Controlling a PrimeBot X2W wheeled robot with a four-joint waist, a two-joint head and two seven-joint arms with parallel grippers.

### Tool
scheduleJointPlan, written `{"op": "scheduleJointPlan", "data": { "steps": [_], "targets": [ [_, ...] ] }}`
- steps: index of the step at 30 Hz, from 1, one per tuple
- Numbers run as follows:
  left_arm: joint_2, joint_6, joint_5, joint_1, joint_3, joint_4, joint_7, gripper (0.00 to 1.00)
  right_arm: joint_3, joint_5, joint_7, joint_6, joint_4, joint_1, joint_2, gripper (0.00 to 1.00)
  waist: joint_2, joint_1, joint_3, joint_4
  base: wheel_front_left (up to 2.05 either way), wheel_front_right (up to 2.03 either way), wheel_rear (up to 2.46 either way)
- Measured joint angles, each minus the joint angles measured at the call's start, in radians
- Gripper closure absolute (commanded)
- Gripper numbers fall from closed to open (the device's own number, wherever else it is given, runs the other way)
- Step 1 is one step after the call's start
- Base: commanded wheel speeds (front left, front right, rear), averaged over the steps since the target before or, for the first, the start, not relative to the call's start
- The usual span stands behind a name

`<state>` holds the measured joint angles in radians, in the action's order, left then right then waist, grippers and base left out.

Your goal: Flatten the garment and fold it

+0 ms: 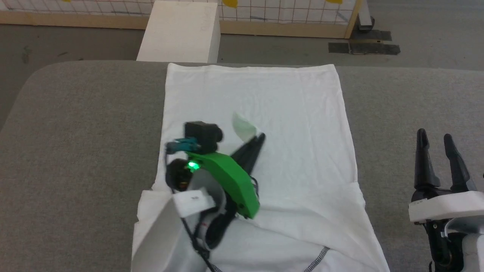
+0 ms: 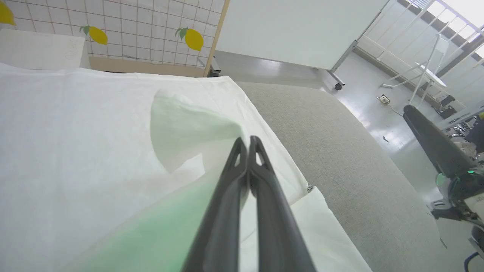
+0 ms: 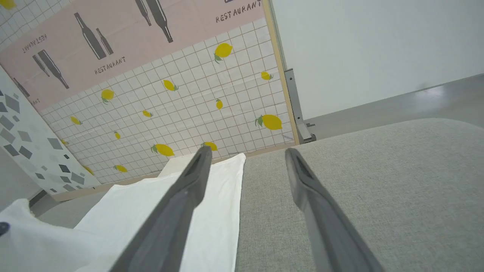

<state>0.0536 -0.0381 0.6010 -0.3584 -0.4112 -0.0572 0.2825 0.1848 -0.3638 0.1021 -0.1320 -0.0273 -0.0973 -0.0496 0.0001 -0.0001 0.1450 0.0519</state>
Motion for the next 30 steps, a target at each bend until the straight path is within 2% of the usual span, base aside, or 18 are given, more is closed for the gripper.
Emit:
{"op": "scheduleJointPlan", "data": {
  "steps": [3,7,9,10,11,12,15,19,22,24,25,27,30],
  "targets": [
    [-0.002,-0.031,-0.011,-0.015,-0.144,-0.077,0.009,1.00,-0.010,-0.006,0.007,0.000,-0.016,0.000,0.000,0.00,0.0000,0.0000,0.004,-0.027,0.00,0.00,0.00],
    [-0.003,-0.056,0.007,-0.019,-0.269,-0.145,0.019,1.00,-0.010,-0.011,0.022,0.000,-0.031,0.000,0.000,0.00,0.0000,0.0000,0.012,-0.062,0.00,0.00,0.00],
    [-0.004,-0.067,0.015,-0.022,-0.331,-0.186,0.063,1.00,-0.008,-0.012,0.028,0.000,-0.037,0.000,0.000,0.00,0.0000,0.0000,0.017,-0.077,0.00,0.00,0.00],
    [-0.002,-0.076,0.027,-0.022,-0.386,-0.224,0.120,0.84,-0.005,-0.013,0.032,0.000,-0.042,0.000,0.000,0.00,0.0000,0.0000,0.022,-0.088,0.00,0.00,0.00],
    [-0.001,-0.077,0.040,-0.020,-0.410,-0.235,0.147,0.50,-0.004,-0.013,0.032,0.000,-0.044,0.000,0.000,0.00,0.0000,0.0000,0.025,-0.092,0.00,0.00,0.00],
    [-0.002,-0.078,0.061,-0.018,-0.418,-0.240,0.161,0.00,-0.003,-0.013,0.033,0.000,-0.046,0.000,0.000,0.00,0.0000,0.0000,0.027,-0.096,0.00,0.00,0.00],
    [0.002,-0.084,0.087,-0.019,-0.402,-0.235,0.161,0.00,0.006,-0.013,0.037,0.000,-0.048,0.001,0.000,0.00,0.0000,0.0000,0.029,-0.095,0.00,0.00,0.00],
    [0.008,-0.071,0.133,-0.030,-0.302,-0.187,0.090,0.00,0.008,-0.013,0.039,0.000,-0.049,0.002,0.000,0.00,0.0000,0.0000,0.022,-0.086,0.00,0.00,0.00],
    [0.033,-0.024,0.154,-0.054,-0.159,-0.127,-0.050,0.00,0.004,-0.011,0.033,0.000,-0.048,0.002,0.000,0.00,0.0000,0.0000,0.009,-0.077,0.00,0.00,0.00],
    [0.058,0.028,0.152,-0.065,-0.042,-0.100,-0.183,0.00,-0.003,-0.010,0.021,0.000,-0.047,0.002,-0.001,0.00,0.0000,0.0000,0.000,-0.072,0.00,0.00,0.00],
    [0.108,0.076,0.097,-0.065,0.036,-0.097,-0.302,0.00,-0.009,-0.013,-0.001,0.000,-0.049,0.002,0.000,0.00,0.0000,0.0001,-0.008,-0.068,0.00,0.00,0.00],
    [0.156,0.120,0.055,-0.051,0.105,-0.109,-0.411,0.00,-0.009,-0.024,-0.040,0.000,-0.056,0.003,0.000,0.00,0.0000,0.0001,-0.014,-0.061,0.00,0.00,0.00],
    [0.201,0.161,0.013,-0.010,0.153,-0.142,-0.491,0.00,-0.019,-0.020,-0.094,0.000,-0.056,0.002,-0.001,0.00,0.0000,0.0000,-0.016,-0.051,0.00,0.00,0.00]
  ]
}}
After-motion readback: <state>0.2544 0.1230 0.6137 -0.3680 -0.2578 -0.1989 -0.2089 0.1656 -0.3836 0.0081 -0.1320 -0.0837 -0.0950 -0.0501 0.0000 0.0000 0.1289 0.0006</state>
